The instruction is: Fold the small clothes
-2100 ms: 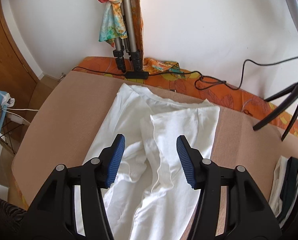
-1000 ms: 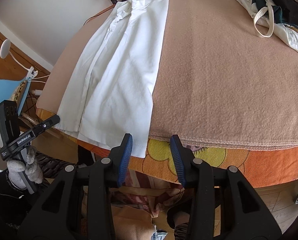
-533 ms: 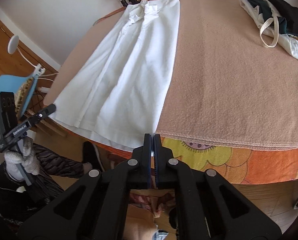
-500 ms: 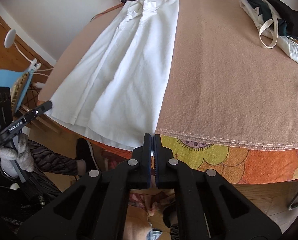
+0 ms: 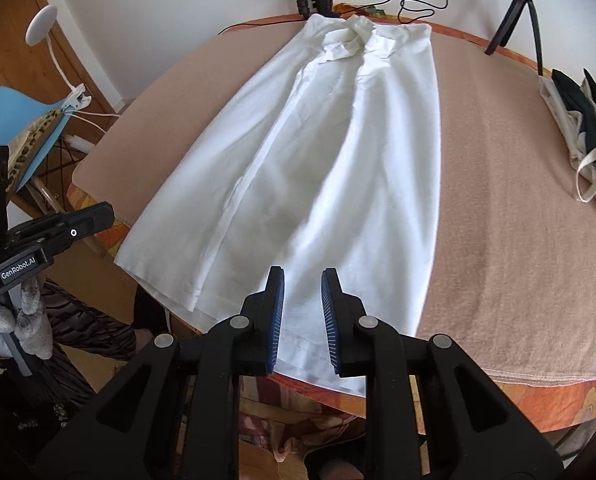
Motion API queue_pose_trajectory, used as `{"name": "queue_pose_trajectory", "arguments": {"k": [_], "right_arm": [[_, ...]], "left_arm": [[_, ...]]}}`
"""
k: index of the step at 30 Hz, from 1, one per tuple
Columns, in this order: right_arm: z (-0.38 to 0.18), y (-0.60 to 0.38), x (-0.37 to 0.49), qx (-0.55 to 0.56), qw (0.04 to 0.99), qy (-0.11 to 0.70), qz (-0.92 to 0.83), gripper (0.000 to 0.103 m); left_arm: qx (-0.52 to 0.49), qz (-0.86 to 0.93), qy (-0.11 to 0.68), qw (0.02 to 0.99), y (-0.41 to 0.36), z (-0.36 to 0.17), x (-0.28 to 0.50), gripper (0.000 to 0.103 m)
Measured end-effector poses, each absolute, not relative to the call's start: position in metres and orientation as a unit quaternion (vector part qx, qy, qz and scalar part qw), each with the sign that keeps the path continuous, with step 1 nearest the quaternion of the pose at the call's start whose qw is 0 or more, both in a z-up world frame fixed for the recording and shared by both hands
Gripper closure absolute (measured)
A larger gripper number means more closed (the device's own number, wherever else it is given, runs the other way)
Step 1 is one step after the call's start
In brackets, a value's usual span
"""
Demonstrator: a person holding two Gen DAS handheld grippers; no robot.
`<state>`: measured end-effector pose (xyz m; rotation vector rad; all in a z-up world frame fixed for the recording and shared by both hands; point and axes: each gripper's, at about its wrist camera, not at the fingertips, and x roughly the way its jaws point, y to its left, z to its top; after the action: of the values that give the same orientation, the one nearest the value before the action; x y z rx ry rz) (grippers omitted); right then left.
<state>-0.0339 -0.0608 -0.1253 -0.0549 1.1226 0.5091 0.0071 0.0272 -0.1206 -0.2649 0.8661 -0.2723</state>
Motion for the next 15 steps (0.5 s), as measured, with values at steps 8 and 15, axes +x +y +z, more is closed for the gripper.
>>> {"name": "queue_pose_trajectory", "arguments": {"k": [8,15], "right_arm": [[-0.144,-0.03,-0.051,-0.107,0.817,0.519,0.228,0.062],[-0.141,-0.039,-0.052,-0.115,0.824,0.506,0.23,0.093]], "left_arm": [[-0.146,-0.126,0.423,0.886,0.039,-0.13,0.012,0.093],[-0.145,-0.125,0.418,0.888,0.038,-0.128,0.01,0.093]]}}
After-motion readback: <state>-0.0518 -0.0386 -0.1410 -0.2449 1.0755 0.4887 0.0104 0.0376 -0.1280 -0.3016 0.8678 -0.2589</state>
